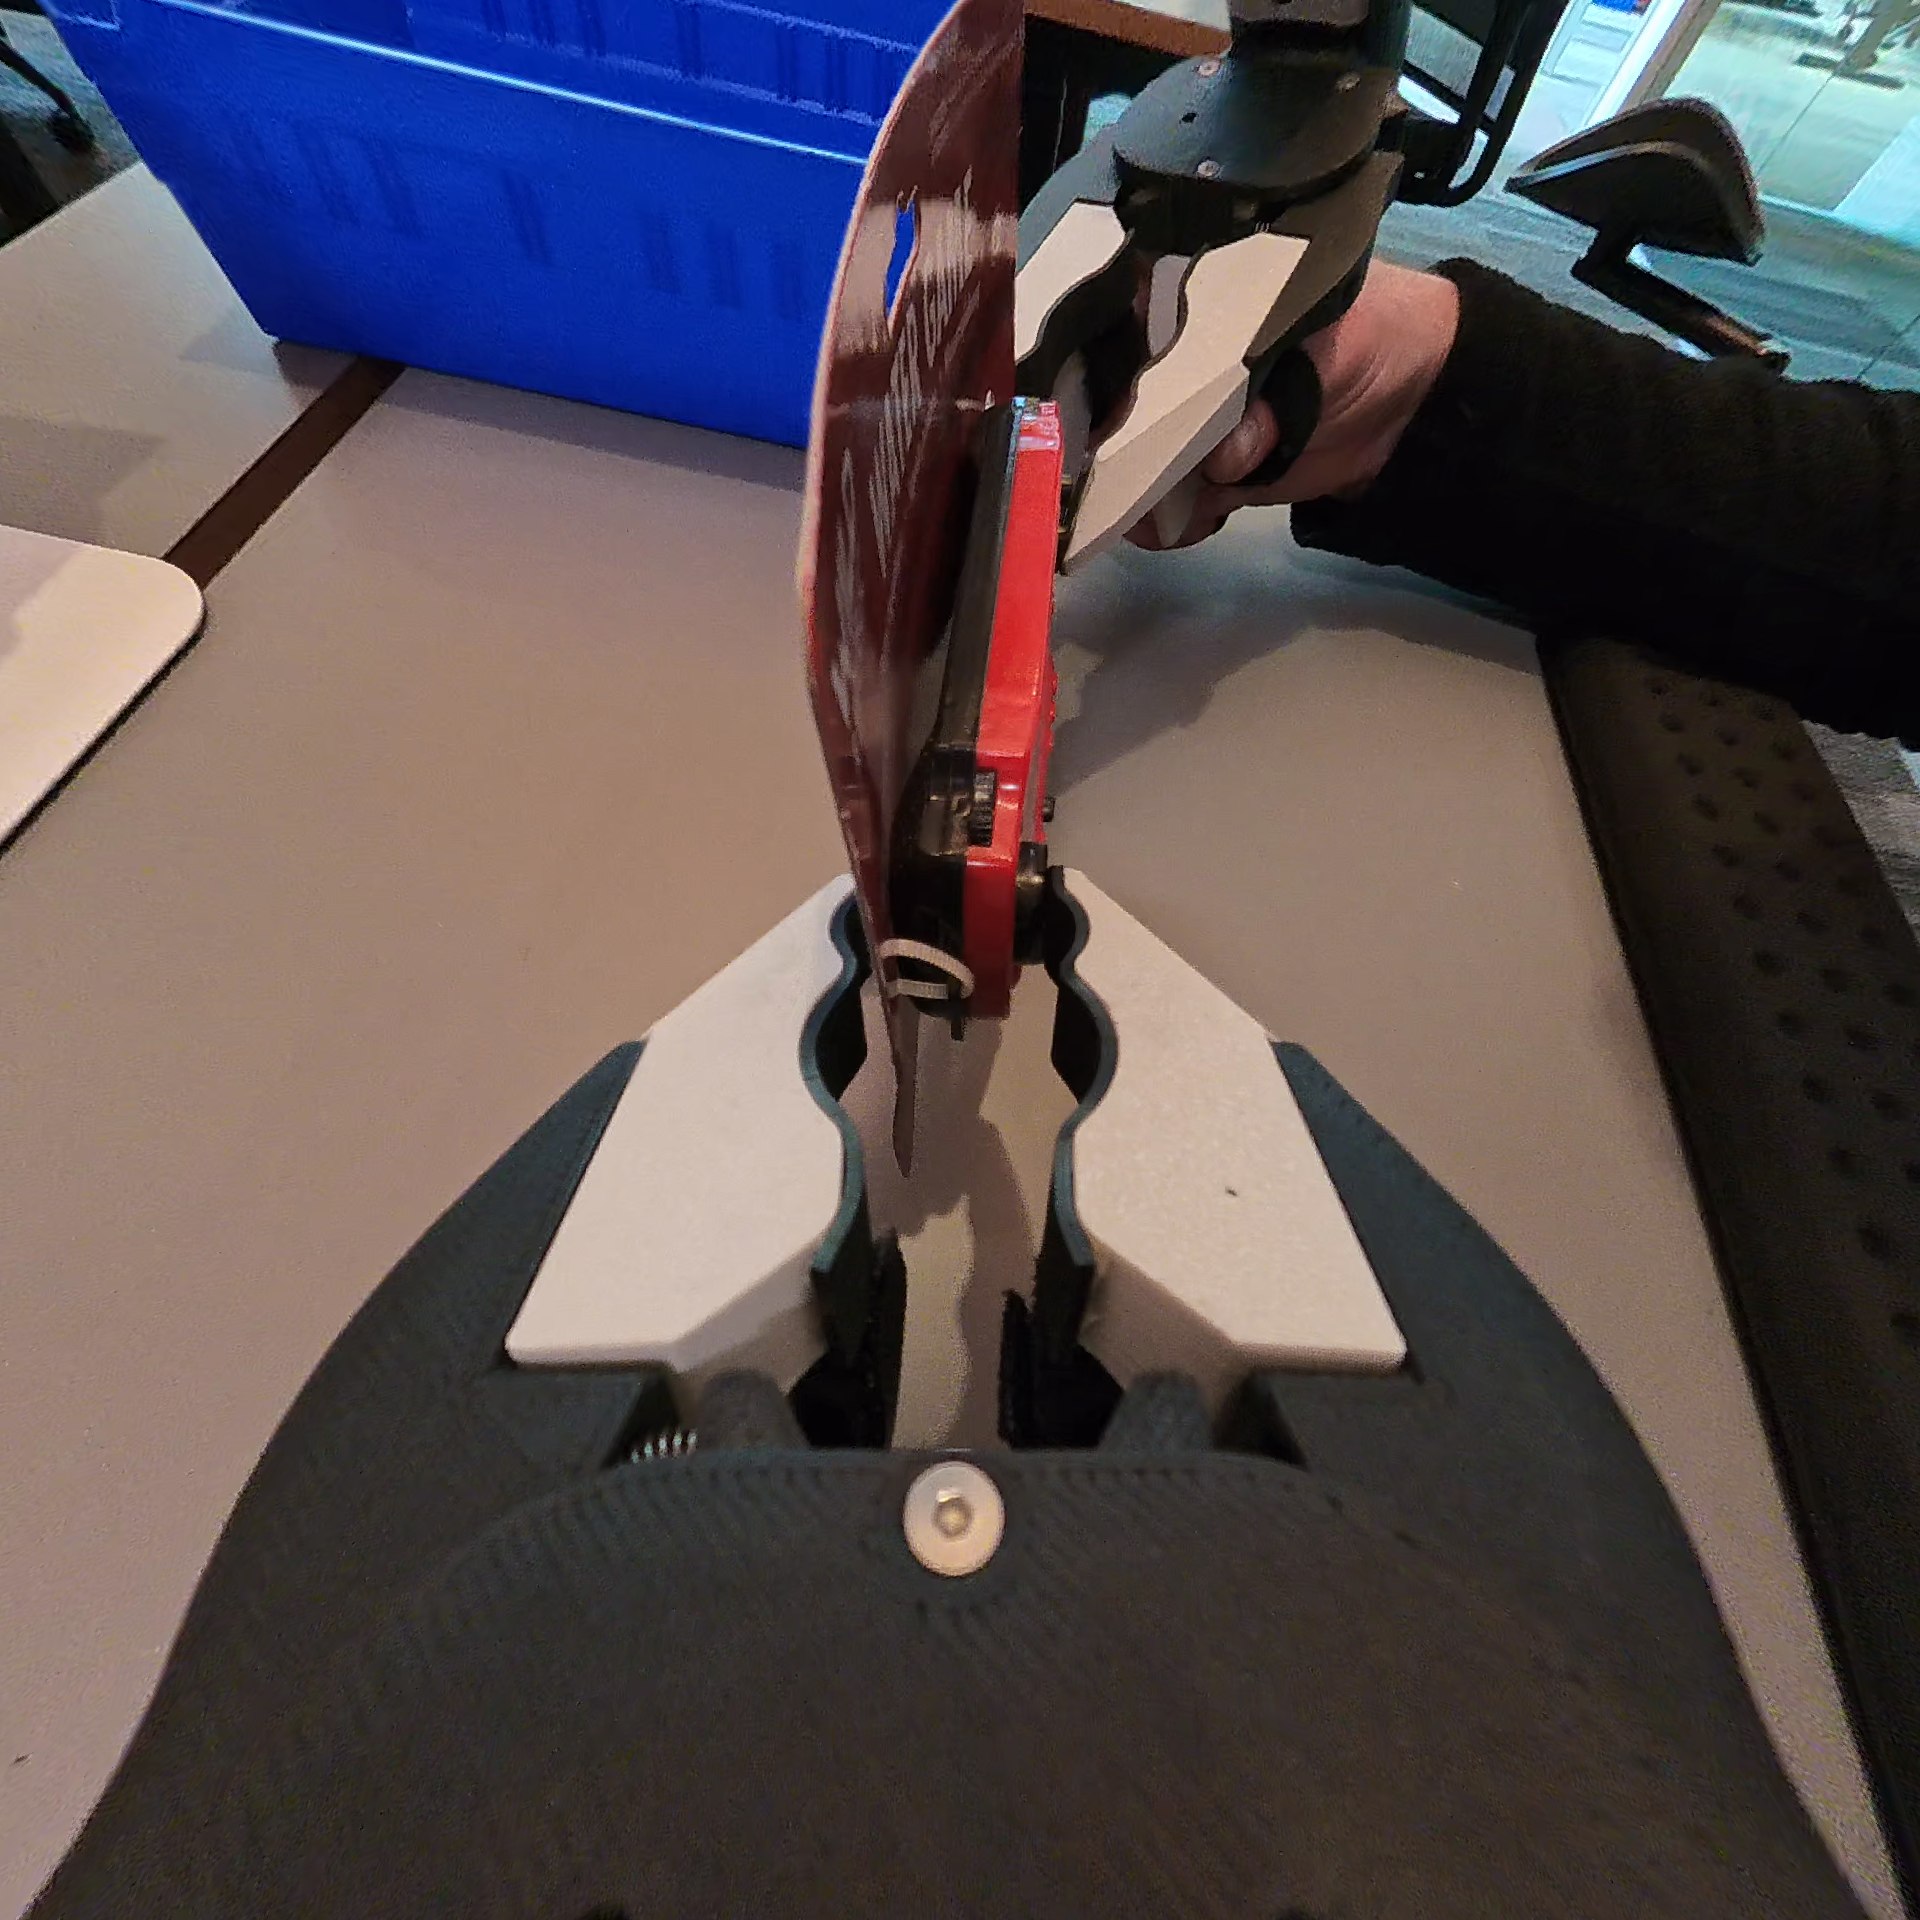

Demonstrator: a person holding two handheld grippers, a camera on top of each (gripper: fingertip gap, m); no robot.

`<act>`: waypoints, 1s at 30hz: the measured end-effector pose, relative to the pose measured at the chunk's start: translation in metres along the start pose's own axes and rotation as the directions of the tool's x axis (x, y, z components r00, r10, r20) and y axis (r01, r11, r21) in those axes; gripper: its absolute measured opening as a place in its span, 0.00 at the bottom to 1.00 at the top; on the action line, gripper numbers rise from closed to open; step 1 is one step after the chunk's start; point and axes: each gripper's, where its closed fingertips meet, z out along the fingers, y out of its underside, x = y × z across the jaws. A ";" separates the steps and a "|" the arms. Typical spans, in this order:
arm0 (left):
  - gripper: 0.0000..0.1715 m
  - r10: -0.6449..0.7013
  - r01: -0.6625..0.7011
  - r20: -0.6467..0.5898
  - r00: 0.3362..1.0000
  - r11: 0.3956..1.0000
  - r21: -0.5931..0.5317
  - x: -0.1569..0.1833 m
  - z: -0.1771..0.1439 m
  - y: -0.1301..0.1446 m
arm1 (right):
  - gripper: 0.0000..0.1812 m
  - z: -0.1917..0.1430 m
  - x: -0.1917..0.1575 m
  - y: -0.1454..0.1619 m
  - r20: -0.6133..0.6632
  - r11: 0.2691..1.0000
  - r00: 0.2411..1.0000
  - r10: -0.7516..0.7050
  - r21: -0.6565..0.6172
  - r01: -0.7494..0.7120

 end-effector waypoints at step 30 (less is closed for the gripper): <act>0.16 -0.022 0.021 -0.012 1.000 0.999 -0.039 -0.002 0.017 0.019 | 0.16 0.001 0.003 0.012 0.050 0.991 0.990 0.135 -0.033 -0.134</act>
